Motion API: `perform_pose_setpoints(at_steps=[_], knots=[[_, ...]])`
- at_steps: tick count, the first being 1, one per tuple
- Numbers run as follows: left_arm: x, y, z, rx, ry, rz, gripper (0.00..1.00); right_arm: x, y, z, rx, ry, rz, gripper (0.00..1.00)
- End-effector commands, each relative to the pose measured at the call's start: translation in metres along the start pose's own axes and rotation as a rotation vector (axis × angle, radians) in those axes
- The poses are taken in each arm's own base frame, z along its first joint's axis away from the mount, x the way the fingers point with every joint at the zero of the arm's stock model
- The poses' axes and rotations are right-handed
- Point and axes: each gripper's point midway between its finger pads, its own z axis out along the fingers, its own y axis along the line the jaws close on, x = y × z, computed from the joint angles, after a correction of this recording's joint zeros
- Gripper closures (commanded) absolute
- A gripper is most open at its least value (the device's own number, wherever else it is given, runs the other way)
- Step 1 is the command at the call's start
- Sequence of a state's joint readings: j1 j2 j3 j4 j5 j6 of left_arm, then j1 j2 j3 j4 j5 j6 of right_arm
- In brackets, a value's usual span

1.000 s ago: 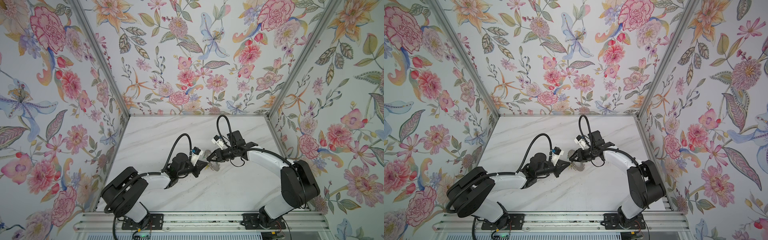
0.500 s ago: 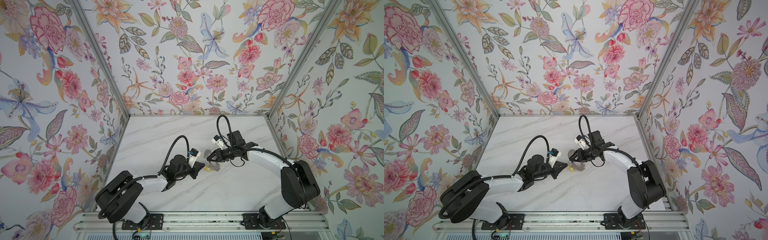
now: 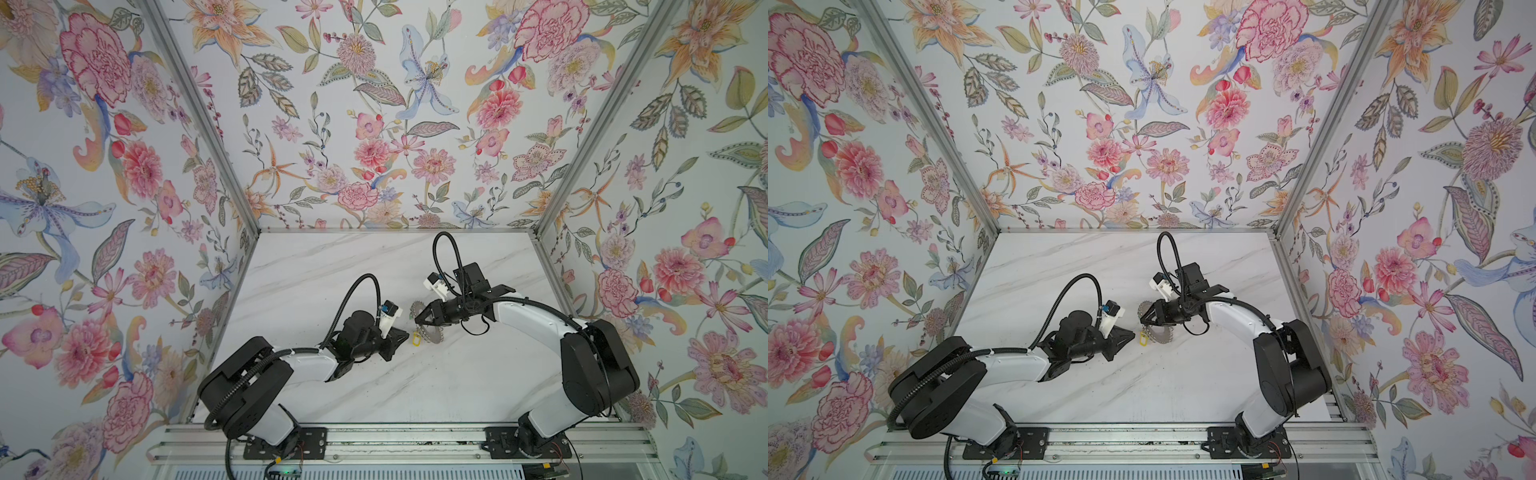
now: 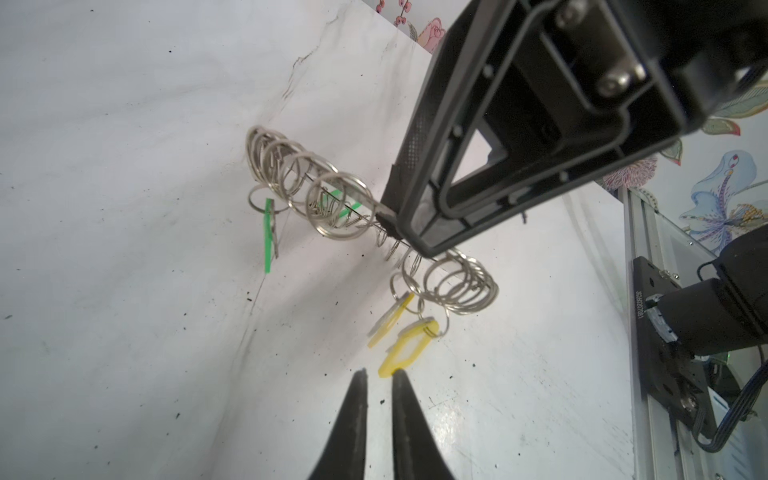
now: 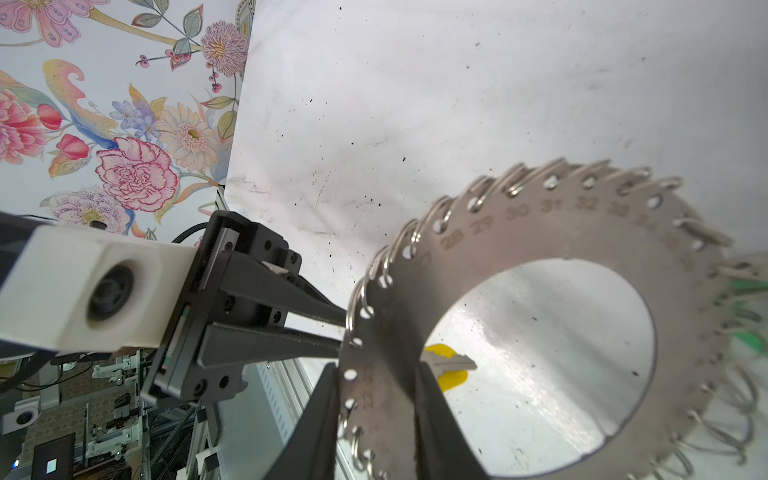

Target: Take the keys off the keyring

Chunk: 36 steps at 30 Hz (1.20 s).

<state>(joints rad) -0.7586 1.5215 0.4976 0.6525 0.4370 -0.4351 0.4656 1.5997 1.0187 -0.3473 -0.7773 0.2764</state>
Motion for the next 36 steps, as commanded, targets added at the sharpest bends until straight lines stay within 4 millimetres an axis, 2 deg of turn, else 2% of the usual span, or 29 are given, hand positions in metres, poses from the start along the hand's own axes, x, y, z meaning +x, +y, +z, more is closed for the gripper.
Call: perform_pose_setpoints(at_steps=[1, 6, 17, 18, 22, 27, 36], knots=[[-0.017, -0.006, 0.003, 0.022, -0.054, 0.017, 0.78, -0.002, 0.007, 0.001, -0.024, 0.006, -0.031, 0.76], [-0.030, -0.012, 0.004, 0.037, -0.087, 0.042, 0.77, -0.006, 0.014, -0.001, -0.045, 0.000, -0.035, 0.77], [-0.033, -0.017, 0.012, 0.034, -0.081, 0.088, 0.76, -0.011, 0.025, -0.003, -0.064, -0.008, -0.043, 0.77], [-0.022, -0.014, 0.018, 0.027, -0.049, 0.081, 0.76, -0.011, 0.025, -0.003, -0.064, -0.006, -0.042, 0.77], [-0.013, -0.012, 0.021, 0.016, -0.028, 0.079, 0.76, -0.010, 0.025, -0.002, -0.060, -0.004, -0.042, 0.77], [-0.013, -0.009, 0.019, -0.008, -0.025, 0.087, 0.74, -0.007, 0.025, 0.000, -0.061, 0.002, -0.041, 0.77], [-0.017, -0.021, 0.019, 0.030, -0.049, 0.086, 0.66, -0.009, 0.028, -0.001, -0.066, -0.004, -0.049, 0.77]])
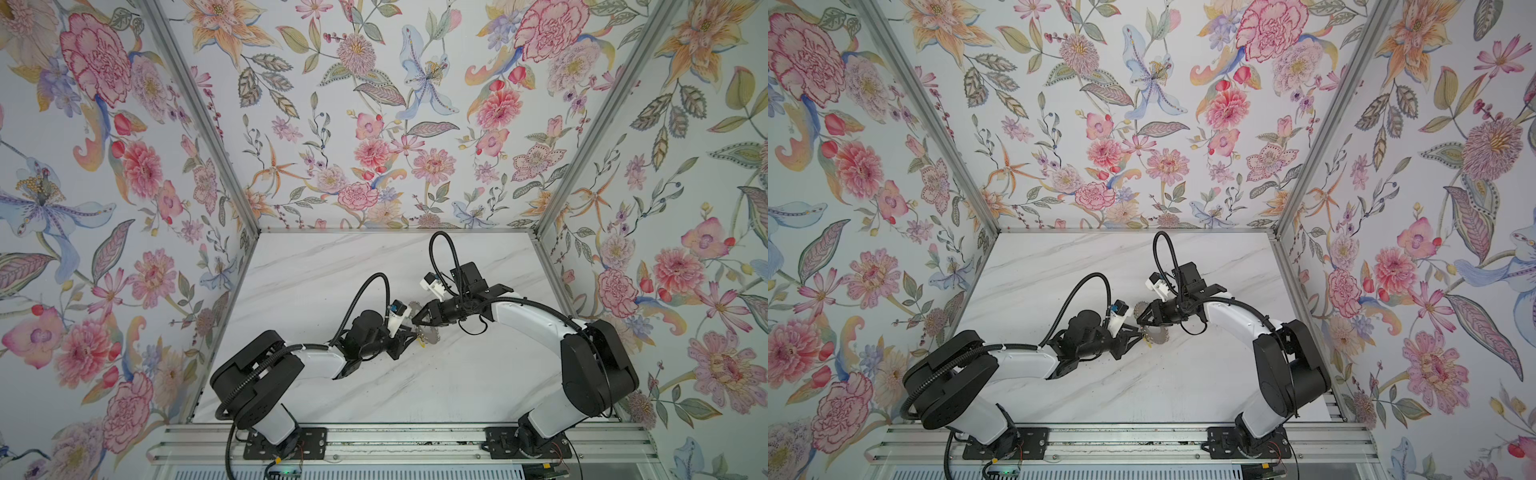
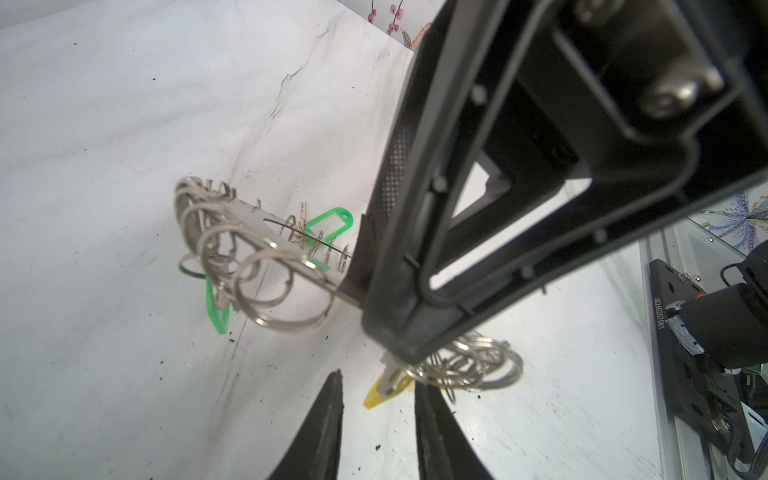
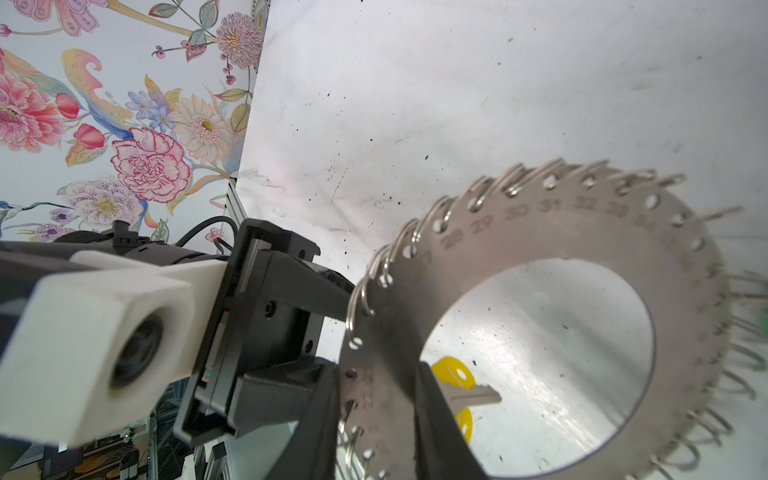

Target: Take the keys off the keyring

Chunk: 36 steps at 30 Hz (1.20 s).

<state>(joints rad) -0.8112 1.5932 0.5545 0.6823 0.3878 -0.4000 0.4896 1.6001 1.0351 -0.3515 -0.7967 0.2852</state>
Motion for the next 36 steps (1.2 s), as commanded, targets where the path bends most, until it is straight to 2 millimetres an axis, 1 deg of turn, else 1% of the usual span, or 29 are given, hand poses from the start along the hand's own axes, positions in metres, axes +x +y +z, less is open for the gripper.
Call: perform_pose_setpoints(at_steps=[1, 4, 9, 11, 17, 19, 21, 22, 23, 25, 27, 30, 36], knots=[[-0.012, -0.012, 0.001, 0.037, -0.045, 0.019, 0.65, -0.010, 0.015, -0.004, -0.035, -0.018, -0.033, 0.77], [-0.013, -0.015, 0.002, 0.048, -0.053, 0.008, 0.64, -0.009, 0.015, -0.005, -0.036, -0.019, -0.034, 0.77], [-0.013, -0.013, -0.001, 0.030, -0.057, 0.011, 0.63, -0.008, 0.015, -0.005, -0.035, -0.018, -0.033, 0.77], [-0.014, -0.012, -0.002, 0.027, -0.056, 0.014, 0.61, -0.008, 0.016, -0.005, -0.036, -0.020, -0.036, 0.77], [-0.014, -0.012, -0.001, 0.026, -0.057, 0.010, 0.60, -0.008, 0.016, -0.005, -0.034, -0.021, -0.037, 0.76], [-0.015, -0.010, -0.003, 0.010, -0.066, 0.007, 0.60, -0.008, 0.015, -0.006, -0.031, -0.024, -0.035, 0.76], [-0.010, -0.001, -0.004, -0.035, -0.061, -0.004, 0.61, -0.008, 0.015, -0.006, -0.031, -0.023, -0.035, 0.76], [-0.019, 0.000, -0.010, -0.055, -0.087, -0.003, 0.62, -0.008, 0.015, -0.006, -0.030, -0.024, -0.036, 0.76], [-0.019, 0.004, -0.012, -0.082, -0.089, -0.008, 0.61, -0.007, 0.014, -0.006, -0.029, -0.023, -0.035, 0.76], [-0.018, 0.012, -0.018, -0.133, -0.101, -0.021, 0.56, -0.007, 0.014, -0.006, -0.028, -0.023, -0.036, 0.76], [-0.019, 0.015, -0.023, -0.156, -0.121, -0.031, 0.56, -0.007, 0.014, -0.006, -0.025, -0.025, -0.037, 0.76], [-0.020, 0.013, -0.027, -0.148, -0.136, -0.037, 0.56, -0.007, 0.014, -0.005, -0.029, -0.027, -0.037, 0.76], [-0.016, 0.007, -0.021, -0.123, -0.121, -0.029, 0.57, -0.009, 0.017, -0.006, -0.035, -0.032, -0.039, 0.76]])
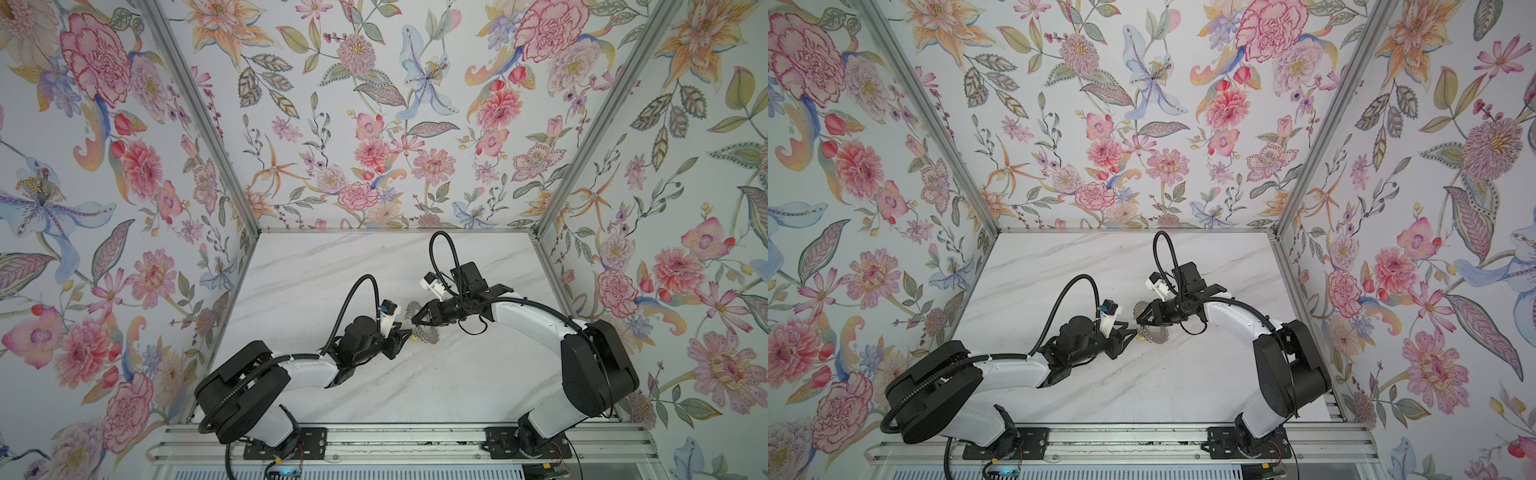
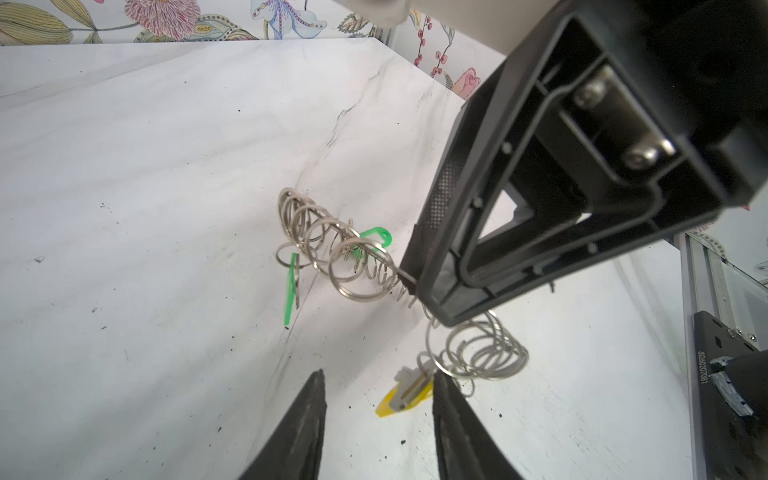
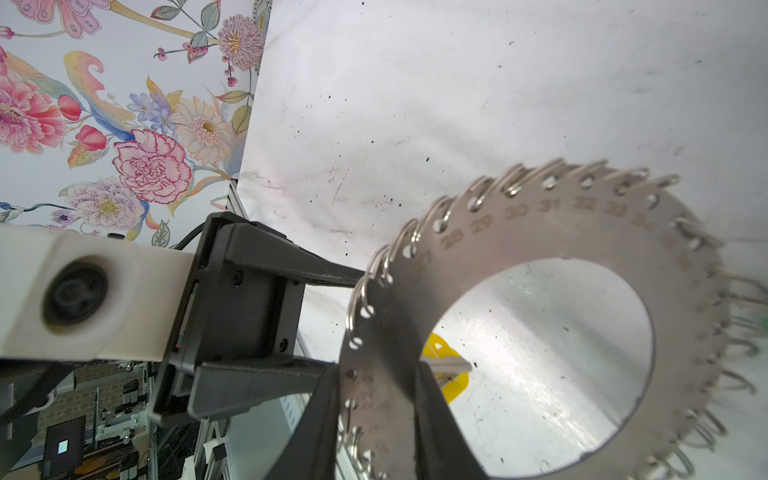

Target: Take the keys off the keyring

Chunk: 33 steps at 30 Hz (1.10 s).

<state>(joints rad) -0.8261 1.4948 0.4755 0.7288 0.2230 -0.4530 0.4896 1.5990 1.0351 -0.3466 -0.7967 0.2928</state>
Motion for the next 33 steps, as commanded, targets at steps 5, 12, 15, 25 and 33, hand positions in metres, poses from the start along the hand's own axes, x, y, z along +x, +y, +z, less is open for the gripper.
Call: perform_pose_setpoints(at_steps=[5, 12, 15, 25, 33], knots=[[-0.007, -0.010, 0.004, 0.020, -0.030, 0.015, 0.58, -0.008, 0.018, -0.007, -0.038, -0.032, -0.043, 0.76], [-0.010, -0.023, 0.009, 0.071, -0.034, 0.028, 0.58, -0.008, 0.019, -0.008, -0.038, -0.037, -0.044, 0.76], [-0.007, -0.029, 0.011, 0.096, -0.028, 0.032, 0.58, -0.008, 0.019, -0.008, -0.036, -0.038, -0.044, 0.76], [-0.004, -0.016, -0.012, 0.025, -0.091, -0.013, 0.55, -0.007, 0.015, -0.006, -0.034, -0.033, -0.038, 0.76], [-0.011, -0.021, -0.017, 0.028, -0.126, -0.011, 0.55, -0.011, 0.017, -0.004, -0.041, -0.038, -0.040, 0.76]])
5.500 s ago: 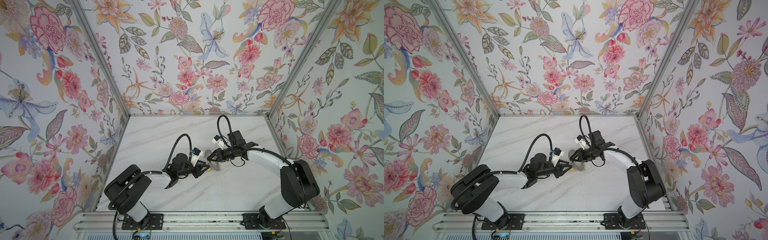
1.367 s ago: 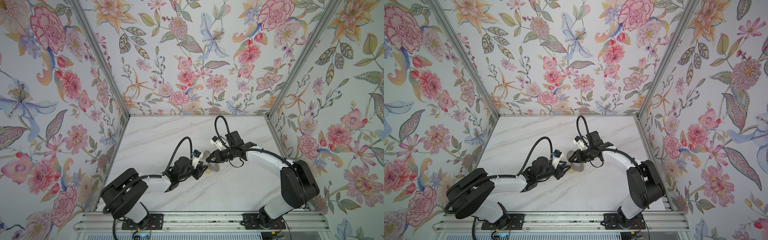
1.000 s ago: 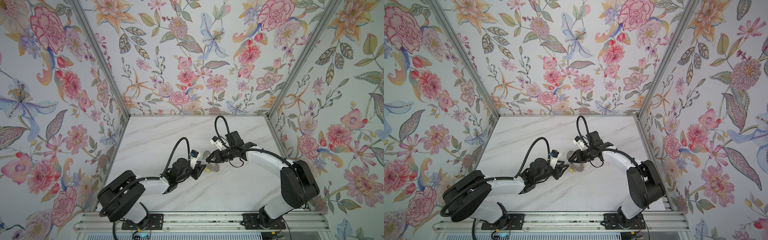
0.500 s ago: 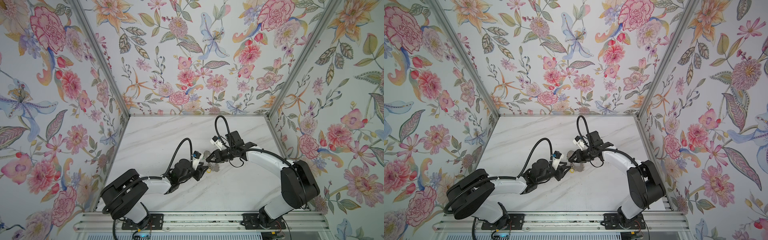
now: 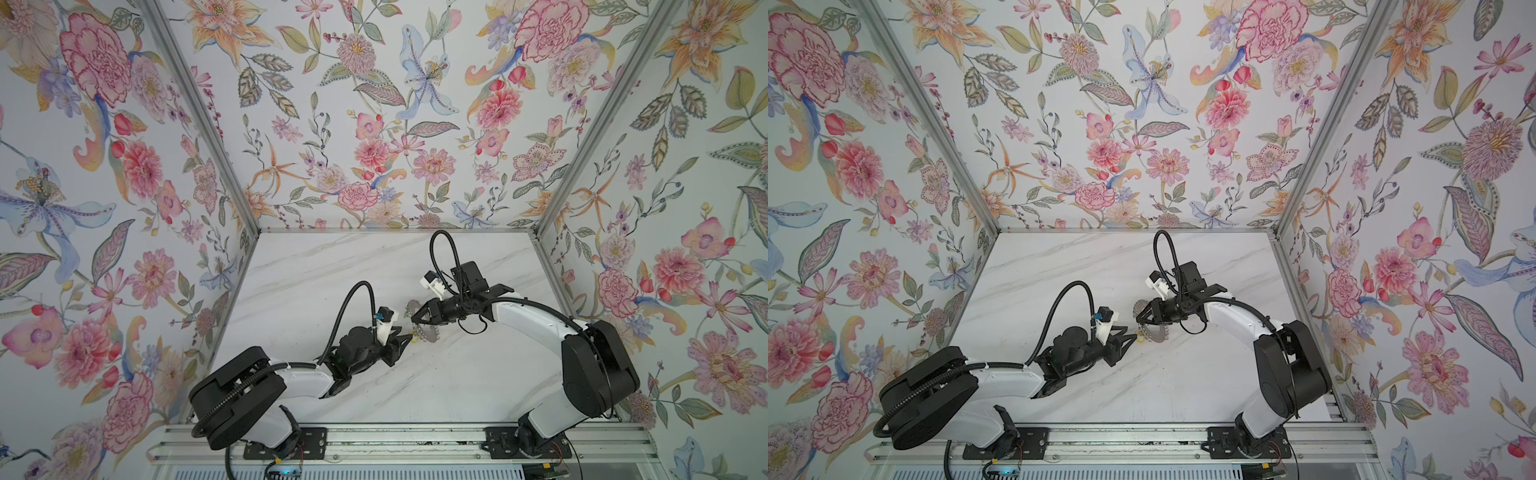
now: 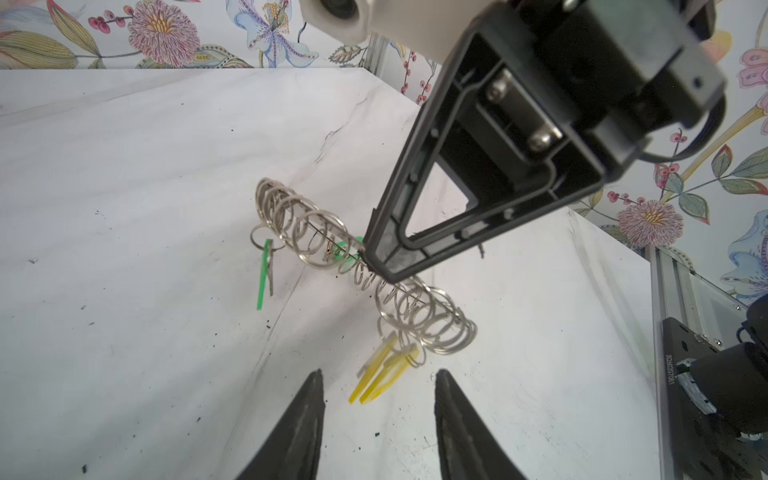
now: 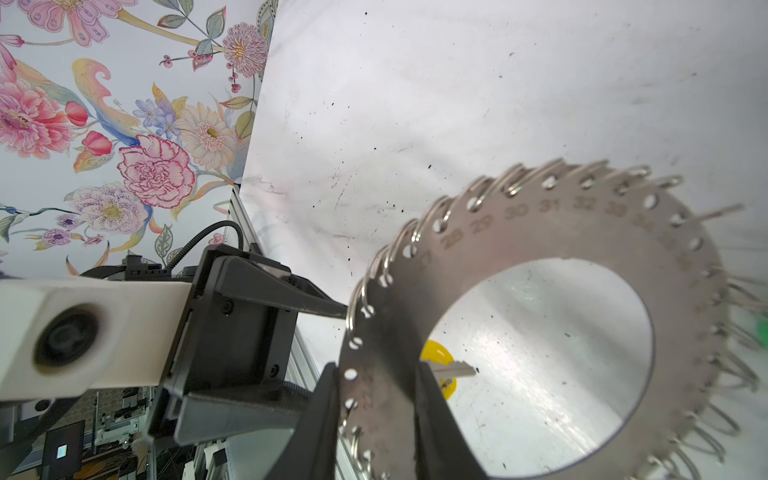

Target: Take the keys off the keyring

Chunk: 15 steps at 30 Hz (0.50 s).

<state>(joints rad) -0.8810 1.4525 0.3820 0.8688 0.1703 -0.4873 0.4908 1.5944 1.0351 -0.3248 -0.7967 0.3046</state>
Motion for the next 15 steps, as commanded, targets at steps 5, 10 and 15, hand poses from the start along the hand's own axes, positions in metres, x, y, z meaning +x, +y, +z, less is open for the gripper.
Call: perform_pose_setpoints(at_steps=[5, 10, 15], knots=[[-0.009, -0.008, 0.008, 0.010, -0.021, 0.009, 0.56, -0.008, 0.017, -0.003, -0.040, -0.021, -0.036, 0.76], [-0.013, -0.004, 0.017, -0.017, -0.009, 0.025, 0.59, -0.009, 0.020, -0.002, -0.044, -0.020, -0.040, 0.76], [-0.013, 0.000, 0.024, -0.046, 0.014, 0.036, 0.65, -0.009, 0.021, -0.003, -0.044, -0.023, -0.044, 0.76]])
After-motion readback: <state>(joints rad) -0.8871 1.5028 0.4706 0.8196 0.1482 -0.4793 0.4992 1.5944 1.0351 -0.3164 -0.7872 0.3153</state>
